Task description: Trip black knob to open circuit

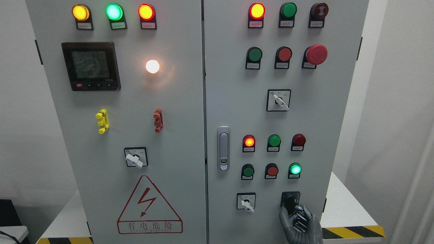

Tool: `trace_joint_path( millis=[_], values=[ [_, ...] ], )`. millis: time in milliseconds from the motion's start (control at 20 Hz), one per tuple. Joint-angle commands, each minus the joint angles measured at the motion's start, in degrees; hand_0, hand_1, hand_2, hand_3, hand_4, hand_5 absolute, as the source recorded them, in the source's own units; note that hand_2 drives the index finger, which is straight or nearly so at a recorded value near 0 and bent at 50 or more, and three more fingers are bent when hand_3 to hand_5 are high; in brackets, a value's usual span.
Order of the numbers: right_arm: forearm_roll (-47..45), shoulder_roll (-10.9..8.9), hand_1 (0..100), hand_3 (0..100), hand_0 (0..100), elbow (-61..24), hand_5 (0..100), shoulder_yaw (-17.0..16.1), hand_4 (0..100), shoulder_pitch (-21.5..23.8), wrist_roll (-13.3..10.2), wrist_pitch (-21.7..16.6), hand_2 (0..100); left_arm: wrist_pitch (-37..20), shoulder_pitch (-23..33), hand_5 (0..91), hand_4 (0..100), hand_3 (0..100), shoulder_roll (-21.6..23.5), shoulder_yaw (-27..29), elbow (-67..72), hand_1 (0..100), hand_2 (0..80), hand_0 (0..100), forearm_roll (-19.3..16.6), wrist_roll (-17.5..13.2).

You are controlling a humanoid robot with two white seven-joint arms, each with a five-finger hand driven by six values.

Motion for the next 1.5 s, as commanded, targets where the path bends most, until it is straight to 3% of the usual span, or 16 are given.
trace_joint_path(
  millis=[0,1452],
  values=[
    [0.0,0.06,77,92,43,0.24,98,-0.11,96,-0.03,-0.02,-1.86,59,0.03,-0.44,0.0,0,0,0.02,0.0,0.0,39,0.0,12,-1.85,0.03],
    [0.0,0.06,76,89,38,1.03,98,-0.55,95,-0.03,-0.29,-1.86,55,0.03,-0.44,0.0,0,0,0.02,0.0,0.0,39,0.0,12,-1.85,0.03]
  ],
)
